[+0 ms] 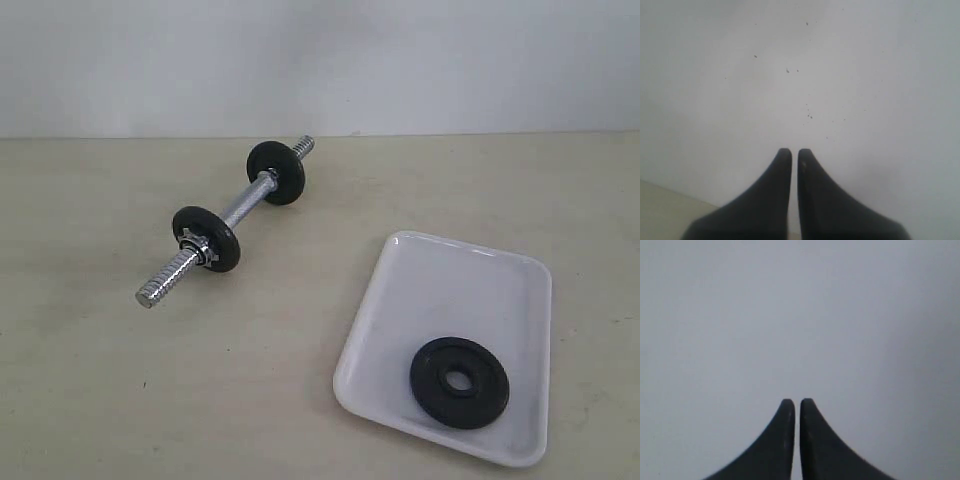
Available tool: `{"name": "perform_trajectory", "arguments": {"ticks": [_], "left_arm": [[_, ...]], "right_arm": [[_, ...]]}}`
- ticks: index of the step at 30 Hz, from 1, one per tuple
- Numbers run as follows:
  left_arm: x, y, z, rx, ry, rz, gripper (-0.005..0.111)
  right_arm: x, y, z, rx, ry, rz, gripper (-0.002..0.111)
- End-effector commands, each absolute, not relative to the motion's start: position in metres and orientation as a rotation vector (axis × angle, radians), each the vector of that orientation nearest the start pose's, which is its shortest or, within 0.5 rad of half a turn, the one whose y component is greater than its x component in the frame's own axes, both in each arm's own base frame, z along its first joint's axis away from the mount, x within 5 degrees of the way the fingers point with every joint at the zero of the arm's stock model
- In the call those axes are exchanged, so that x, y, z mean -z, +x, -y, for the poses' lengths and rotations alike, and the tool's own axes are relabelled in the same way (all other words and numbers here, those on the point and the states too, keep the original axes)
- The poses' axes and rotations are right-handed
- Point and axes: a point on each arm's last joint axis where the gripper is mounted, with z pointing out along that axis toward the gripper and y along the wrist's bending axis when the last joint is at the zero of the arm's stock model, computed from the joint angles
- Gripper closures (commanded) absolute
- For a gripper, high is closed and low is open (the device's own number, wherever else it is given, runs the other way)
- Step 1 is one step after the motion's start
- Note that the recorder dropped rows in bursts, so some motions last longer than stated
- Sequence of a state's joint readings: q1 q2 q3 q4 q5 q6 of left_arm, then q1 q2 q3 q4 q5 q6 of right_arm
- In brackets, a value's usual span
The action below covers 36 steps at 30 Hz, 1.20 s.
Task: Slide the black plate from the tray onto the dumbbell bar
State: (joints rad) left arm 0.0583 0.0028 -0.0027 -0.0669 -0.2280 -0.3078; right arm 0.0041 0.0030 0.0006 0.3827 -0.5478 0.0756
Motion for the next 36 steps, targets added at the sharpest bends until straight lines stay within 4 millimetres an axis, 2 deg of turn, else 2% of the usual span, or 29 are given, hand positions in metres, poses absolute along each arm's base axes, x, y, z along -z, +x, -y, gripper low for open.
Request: {"name": "perform_trajectory", "arguments": {"ticks": [1, 4, 6, 8, 11, 15, 19, 21, 23, 25, 29, 33, 36], "left_arm": [[-0.231, 0.053, -0.004, 0.172, -0.224, -1.264, 0.102], [-0.231, 0.053, -0.004, 0.142, -0.195, -1.301, 0.102], [-0.234, 0.052, -0.003, 0.095, -0.154, -1.348, 0.102], [-0.237, 0.052, -0.003, 0.056, -0.135, -1.413, 0.102], [-0.245, 0.049, -0.004, 0.05, -0.145, -1.456, 0.102], [-0.261, 0.044, -0.004, -0.037, -0.068, -1.431, 0.102], [-0.279, 0.038, -0.003, -0.072, -0.038, -1.376, 0.102], [-0.283, 0.036, -0.003, -0.072, -0.038, -1.365, 0.102], [-0.287, 0.035, -0.003, -0.072, -0.038, -1.353, 0.102], [-0.291, 0.033, -0.003, -0.071, -0.038, -1.34, 0.102], [-0.3, 0.029, -0.003, -0.069, -0.039, -1.307, 0.102], [-0.305, 0.027, -0.002, -0.069, -0.038, -1.29, 0.102], [-0.304, 0.028, -0.003, -0.07, -0.04, -1.307, 0.102]], "right_arm": [[-0.23, 0.053, 0.009, -0.407, 0.43, -1.234, 0.106], [-0.213, 0.054, -0.007, -0.368, 0.261, -1.619, 0.106], [-0.213, 0.055, -0.009, -0.41, 0.292, -1.65, 0.106], [-0.219, 0.058, -0.008, -0.368, 0.26, -1.65, 0.106], [-0.235, 0.061, -0.008, -0.361, 0.249, -1.636, 0.106], [-0.272, 0.057, -0.004, -0.357, 0.262, -1.461, 0.106], [-0.321, 0.043, 0.008, -0.363, 0.337, -1.088, 0.106], [-0.336, 0.036, 0.011, -0.384, 0.363, -0.975, 0.106], [-0.344, 0.032, 0.011, -0.398, 0.36, -0.954, 0.106], [-0.345, 0.032, 0.007, -0.377, 0.311, -1.032, 0.106], [-0.328, 0.042, -0.006, -0.221, 0.091, -1.393, 0.106], [-0.311, 0.057, -0.013, -0.25, 0.03, -1.712, 0.106], [-0.308, 0.066, -0.016, -0.304, 0.055, -1.788, 0.106]]}}
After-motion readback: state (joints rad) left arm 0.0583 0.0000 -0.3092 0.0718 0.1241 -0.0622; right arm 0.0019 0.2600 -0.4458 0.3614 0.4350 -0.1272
